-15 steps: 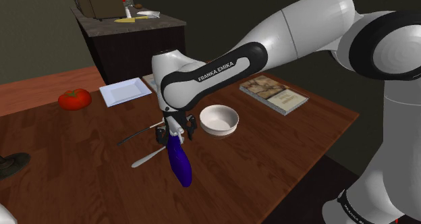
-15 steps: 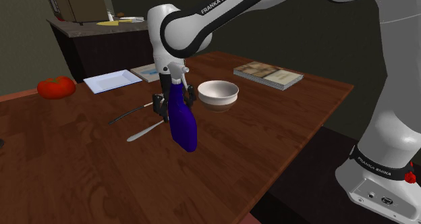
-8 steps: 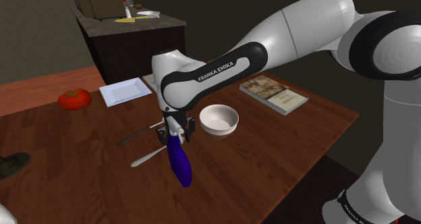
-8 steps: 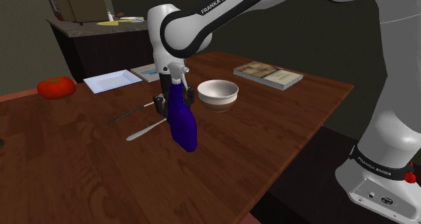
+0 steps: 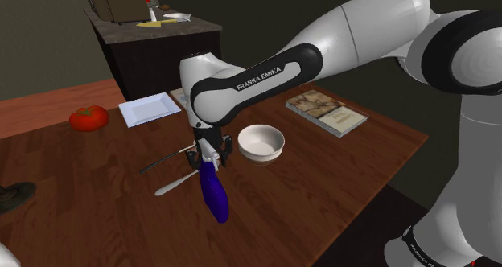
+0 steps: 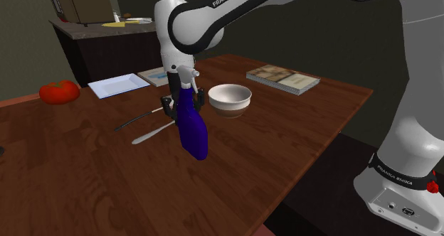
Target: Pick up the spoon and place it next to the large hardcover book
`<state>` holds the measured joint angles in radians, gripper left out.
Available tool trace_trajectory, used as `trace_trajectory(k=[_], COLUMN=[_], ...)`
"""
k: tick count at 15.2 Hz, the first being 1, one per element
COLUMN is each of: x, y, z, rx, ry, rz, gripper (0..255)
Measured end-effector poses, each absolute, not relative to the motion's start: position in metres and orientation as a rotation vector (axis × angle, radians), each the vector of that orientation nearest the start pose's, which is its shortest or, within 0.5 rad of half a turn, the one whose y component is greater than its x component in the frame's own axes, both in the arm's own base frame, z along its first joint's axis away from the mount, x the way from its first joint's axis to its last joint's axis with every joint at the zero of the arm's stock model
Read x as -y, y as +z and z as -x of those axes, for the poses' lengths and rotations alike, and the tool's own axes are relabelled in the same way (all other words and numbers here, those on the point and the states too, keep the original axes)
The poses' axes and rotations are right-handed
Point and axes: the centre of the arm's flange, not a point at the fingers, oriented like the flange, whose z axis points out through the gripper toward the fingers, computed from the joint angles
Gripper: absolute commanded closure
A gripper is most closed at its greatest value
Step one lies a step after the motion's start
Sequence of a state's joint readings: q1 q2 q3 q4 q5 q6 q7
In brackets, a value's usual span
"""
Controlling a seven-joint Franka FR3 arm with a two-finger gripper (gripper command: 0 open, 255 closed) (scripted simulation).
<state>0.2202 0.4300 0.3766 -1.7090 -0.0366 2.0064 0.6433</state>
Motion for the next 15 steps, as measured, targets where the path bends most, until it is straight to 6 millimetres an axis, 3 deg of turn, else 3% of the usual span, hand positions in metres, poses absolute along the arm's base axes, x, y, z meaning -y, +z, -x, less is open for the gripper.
trace_trajectory(k=[15], x=[-0.343], y=[0.427], z=[-0.549], rx=[-0.082], ry=[0.239], rz=[3.091], gripper=[255])
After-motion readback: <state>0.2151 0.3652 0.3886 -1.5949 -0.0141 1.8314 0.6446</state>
